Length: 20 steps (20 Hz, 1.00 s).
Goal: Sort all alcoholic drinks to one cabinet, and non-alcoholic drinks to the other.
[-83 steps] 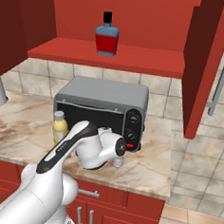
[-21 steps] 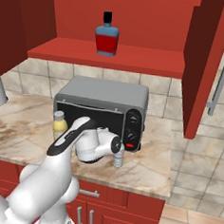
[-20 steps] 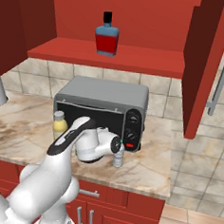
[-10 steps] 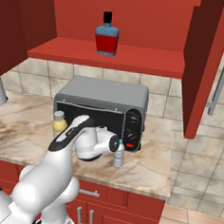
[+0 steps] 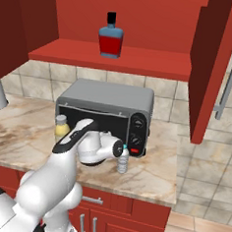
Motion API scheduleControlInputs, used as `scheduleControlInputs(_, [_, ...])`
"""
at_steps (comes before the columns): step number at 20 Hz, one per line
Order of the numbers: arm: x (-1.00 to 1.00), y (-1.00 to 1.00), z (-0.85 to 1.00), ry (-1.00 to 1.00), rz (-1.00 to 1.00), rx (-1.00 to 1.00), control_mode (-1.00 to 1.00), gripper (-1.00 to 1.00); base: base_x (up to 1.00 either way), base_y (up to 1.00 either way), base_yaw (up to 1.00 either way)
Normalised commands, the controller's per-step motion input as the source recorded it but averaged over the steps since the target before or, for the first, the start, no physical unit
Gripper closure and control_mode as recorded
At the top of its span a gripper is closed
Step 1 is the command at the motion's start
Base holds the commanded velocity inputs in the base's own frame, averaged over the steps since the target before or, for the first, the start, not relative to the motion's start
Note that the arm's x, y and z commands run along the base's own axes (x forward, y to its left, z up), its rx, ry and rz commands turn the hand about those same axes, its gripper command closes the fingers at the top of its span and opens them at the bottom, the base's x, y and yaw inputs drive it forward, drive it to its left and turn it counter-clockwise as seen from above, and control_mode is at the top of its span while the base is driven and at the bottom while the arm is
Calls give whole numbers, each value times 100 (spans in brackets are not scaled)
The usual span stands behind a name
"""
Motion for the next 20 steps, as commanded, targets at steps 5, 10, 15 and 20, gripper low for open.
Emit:
scheduleControlInputs(5, [9,0,-7,0,0,0,-100,-100,0,0,0])
scheduleControlInputs(10, [5,2,-3,0,0,0,-100,-100,0,0,0])
scheduleControlInputs(15, [5,1,0,0,0,0,-100,-100,0,0,0])
scheduleControlInputs(20, [6,6,-4,0,0,0,-100,100,0,0,0])
